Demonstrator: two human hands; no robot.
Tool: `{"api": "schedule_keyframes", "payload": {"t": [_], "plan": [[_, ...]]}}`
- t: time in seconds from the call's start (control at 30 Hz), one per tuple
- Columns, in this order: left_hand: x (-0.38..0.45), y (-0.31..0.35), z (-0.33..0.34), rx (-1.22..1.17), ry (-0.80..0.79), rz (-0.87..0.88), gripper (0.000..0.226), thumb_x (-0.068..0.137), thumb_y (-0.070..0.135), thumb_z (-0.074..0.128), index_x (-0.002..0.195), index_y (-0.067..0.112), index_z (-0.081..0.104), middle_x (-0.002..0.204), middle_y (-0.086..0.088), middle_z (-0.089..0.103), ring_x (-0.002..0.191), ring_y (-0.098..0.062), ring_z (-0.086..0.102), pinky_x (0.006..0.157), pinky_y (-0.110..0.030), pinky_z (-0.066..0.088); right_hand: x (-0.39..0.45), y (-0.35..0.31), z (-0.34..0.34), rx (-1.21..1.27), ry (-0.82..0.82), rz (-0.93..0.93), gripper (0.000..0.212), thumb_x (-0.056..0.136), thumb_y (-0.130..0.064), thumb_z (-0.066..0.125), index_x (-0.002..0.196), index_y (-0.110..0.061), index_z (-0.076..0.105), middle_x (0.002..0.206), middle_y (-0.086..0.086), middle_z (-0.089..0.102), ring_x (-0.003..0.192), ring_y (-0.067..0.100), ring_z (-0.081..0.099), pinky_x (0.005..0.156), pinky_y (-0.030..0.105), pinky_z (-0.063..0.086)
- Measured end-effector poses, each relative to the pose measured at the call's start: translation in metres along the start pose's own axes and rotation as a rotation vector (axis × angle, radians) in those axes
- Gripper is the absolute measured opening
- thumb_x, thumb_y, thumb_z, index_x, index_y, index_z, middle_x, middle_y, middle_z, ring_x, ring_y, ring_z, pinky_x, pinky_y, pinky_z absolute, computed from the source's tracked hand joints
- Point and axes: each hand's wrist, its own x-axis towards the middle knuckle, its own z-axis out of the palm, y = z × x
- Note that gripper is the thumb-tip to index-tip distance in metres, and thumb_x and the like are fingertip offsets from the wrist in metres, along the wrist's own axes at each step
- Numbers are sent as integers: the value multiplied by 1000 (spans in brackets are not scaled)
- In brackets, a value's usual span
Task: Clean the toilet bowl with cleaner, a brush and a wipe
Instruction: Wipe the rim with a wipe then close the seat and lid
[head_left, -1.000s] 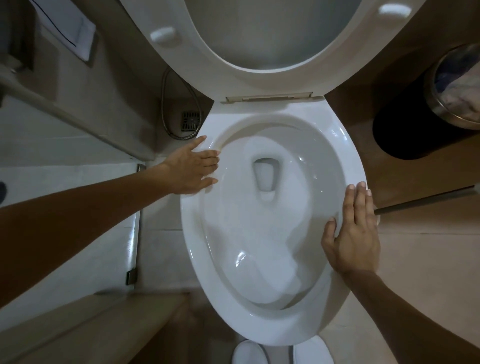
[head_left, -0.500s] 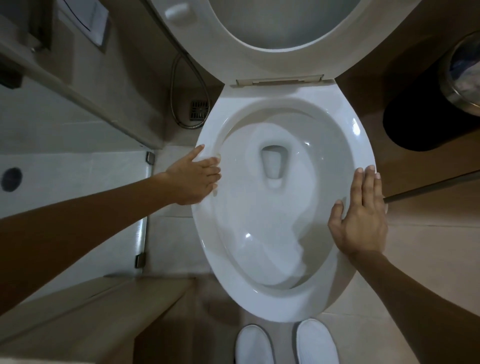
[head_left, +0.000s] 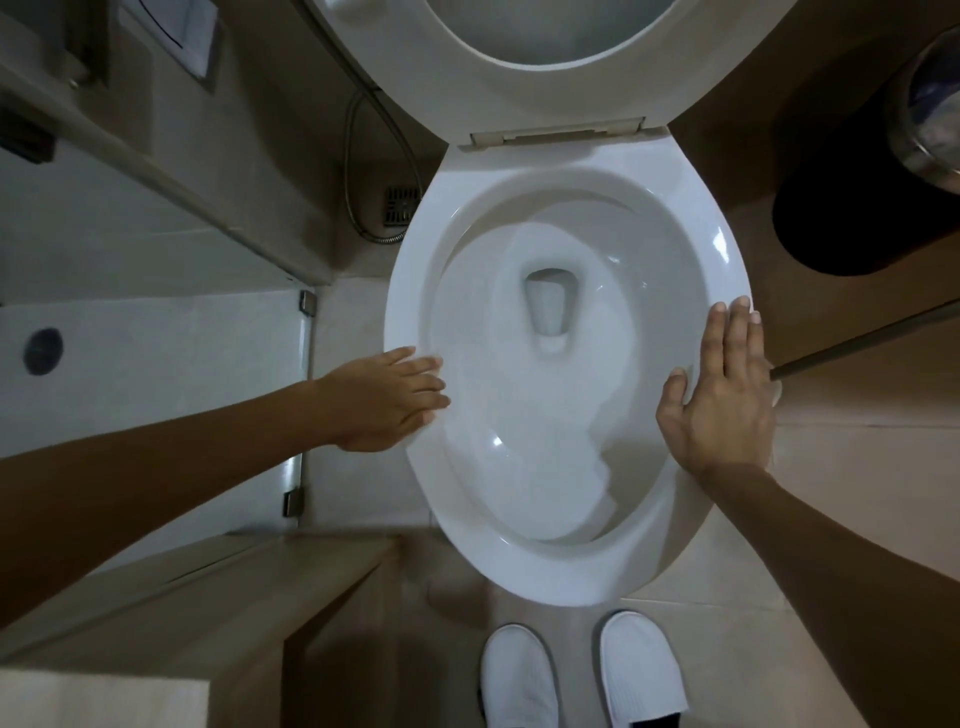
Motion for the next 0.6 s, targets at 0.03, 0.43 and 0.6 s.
{"api": "schedule_keyframes", "payload": {"t": [0.03,0.43,0.6], "plan": [[1,0,0,-22,12,26,82,96,40,-14,129,18,58,130,-4,59,131,-25,45,109,-40,33,0,0,0,2,2,2,73,88,-31,32,154,-8,10,161,10,5,149,23,5,115,47,25],[-3,18,8,-238,42,-21,66,96,42,2,144,14,39,148,-4,41,144,-19,22,116,-29,9,-1,0,-1,8,-2,-11,72,89,-30,32,154,-8,8,162,9,2,149,22,2,118,43,19],[0,8,6,-175,70,-2,89,90,47,-21,136,18,49,139,-3,51,138,-20,35,115,-35,18,-1,0,1,13,8,-8,72,90,-29,33,154,-8,8,162,10,3,149,22,2,118,43,19]]}}
